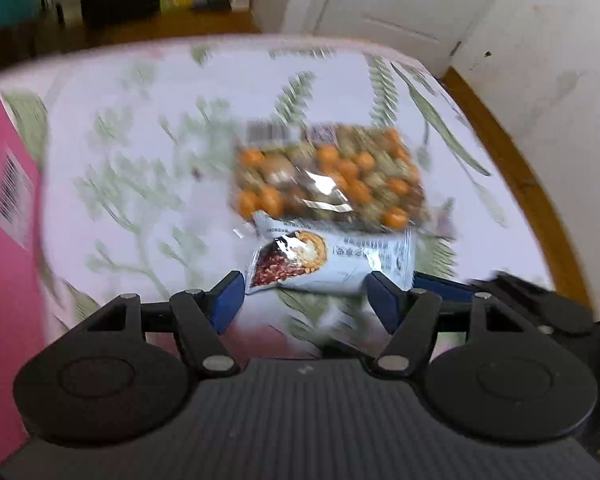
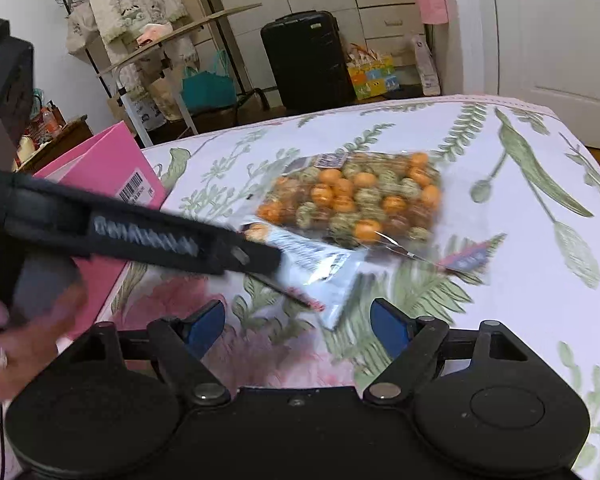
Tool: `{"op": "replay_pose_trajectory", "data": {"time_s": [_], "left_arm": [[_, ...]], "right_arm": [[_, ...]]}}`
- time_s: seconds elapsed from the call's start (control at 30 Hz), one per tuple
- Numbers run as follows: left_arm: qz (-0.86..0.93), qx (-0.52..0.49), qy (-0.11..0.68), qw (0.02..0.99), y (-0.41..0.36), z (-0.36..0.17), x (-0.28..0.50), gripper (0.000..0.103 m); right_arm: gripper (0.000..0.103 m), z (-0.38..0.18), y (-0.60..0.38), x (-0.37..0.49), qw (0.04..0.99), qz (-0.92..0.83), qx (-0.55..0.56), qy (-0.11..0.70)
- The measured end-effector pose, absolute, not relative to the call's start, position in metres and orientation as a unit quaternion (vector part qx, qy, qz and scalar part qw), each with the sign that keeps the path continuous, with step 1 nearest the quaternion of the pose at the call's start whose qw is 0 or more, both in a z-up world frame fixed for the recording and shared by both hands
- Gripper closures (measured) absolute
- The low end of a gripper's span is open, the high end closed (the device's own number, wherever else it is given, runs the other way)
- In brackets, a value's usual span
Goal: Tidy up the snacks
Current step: 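Close the left tool on the white wafer bar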
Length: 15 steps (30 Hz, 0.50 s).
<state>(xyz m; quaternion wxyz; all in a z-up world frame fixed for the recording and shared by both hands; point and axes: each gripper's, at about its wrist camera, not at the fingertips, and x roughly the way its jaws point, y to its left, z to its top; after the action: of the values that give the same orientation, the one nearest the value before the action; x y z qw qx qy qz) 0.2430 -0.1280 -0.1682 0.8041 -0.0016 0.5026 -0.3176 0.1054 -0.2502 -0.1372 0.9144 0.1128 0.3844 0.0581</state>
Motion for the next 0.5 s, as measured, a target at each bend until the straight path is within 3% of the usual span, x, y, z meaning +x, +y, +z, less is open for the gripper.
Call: {"op": "replay_pose_trajectory", "data": {"time_s": [0.23,0.5], "left_arm": [[-0.325,0.020,0.495,0.806,-0.128,-0.165,0.235,0.038],[-0.324,-0.009,0.485,0.812,-0.121,-0.158,0.249,0.033]], "right_arm": [[0.023,-0.135,-0.241,0.114,0.916,0.036,0.081,0.391],[0.015,-0.132,-0.255,0.113,0.914,0.038,0.094,0.393]]}}
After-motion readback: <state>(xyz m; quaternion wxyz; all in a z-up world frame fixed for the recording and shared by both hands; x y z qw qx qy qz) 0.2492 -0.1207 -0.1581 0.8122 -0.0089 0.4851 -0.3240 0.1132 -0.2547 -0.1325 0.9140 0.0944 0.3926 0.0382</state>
